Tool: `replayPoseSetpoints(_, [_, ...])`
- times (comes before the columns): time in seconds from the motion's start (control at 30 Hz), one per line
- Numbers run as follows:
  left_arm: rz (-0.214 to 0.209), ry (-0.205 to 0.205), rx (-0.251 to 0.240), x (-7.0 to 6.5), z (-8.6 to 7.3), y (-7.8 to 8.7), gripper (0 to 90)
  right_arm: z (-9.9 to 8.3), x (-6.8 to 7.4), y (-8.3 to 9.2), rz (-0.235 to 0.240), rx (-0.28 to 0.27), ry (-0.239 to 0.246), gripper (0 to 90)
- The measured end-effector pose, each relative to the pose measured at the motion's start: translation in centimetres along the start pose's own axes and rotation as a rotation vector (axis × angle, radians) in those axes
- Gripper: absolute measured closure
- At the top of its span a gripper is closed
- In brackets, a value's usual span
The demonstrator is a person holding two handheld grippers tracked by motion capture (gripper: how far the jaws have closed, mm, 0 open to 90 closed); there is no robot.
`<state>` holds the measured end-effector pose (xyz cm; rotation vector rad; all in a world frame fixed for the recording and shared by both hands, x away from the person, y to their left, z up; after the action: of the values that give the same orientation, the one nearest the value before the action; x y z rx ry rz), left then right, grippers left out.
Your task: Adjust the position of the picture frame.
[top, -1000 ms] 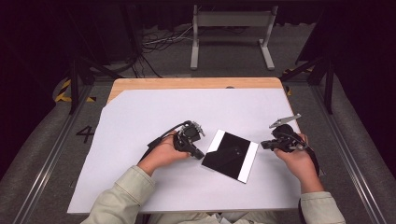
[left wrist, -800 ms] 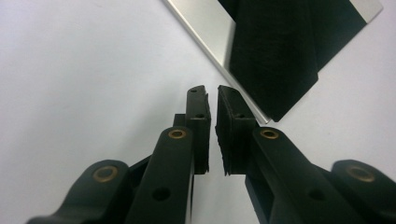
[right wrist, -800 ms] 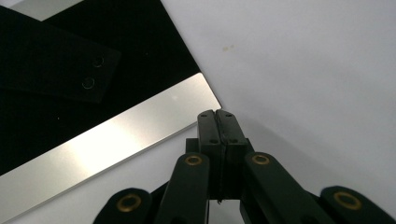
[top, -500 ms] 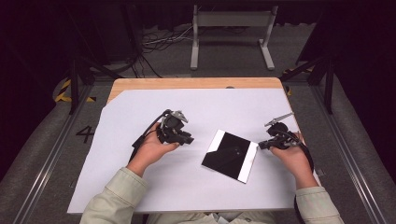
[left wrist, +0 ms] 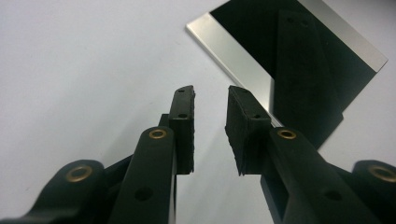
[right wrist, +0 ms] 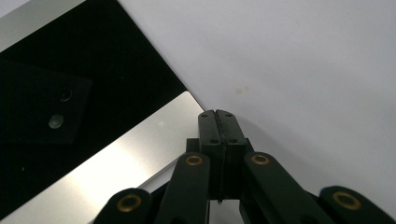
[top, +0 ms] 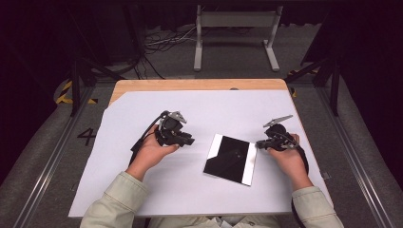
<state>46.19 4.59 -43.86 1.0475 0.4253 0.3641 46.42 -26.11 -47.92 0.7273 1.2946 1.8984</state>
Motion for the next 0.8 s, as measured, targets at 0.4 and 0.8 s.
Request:
replayPoseSetpoints(0.4, [0.003, 0.027, -0.001, 0.6, -1.1, 0.4, 72.0, 3.8, 3.5, -2.1, -0.021, -0.061, 0.14, 90.0])
replayPoseSetpoints(0.8, [0.044, 0.045, -0.029, 1.8, -1.3, 0.9, 61.0, 3.4, 5.8, 2.0, -0.03, -0.116, 0.3, 90.0])
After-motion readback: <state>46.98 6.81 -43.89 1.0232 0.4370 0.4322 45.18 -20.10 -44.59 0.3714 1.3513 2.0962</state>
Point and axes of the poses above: each handheld gripper's, and its own axes: y roughly backward along the jaws, z roughly out of its top, x roughly to its left, the point moved 7 cm from there along -y, roughly forward along the jaws, and after that the axes turned 14 degrees about x, right-handed, at the moved point
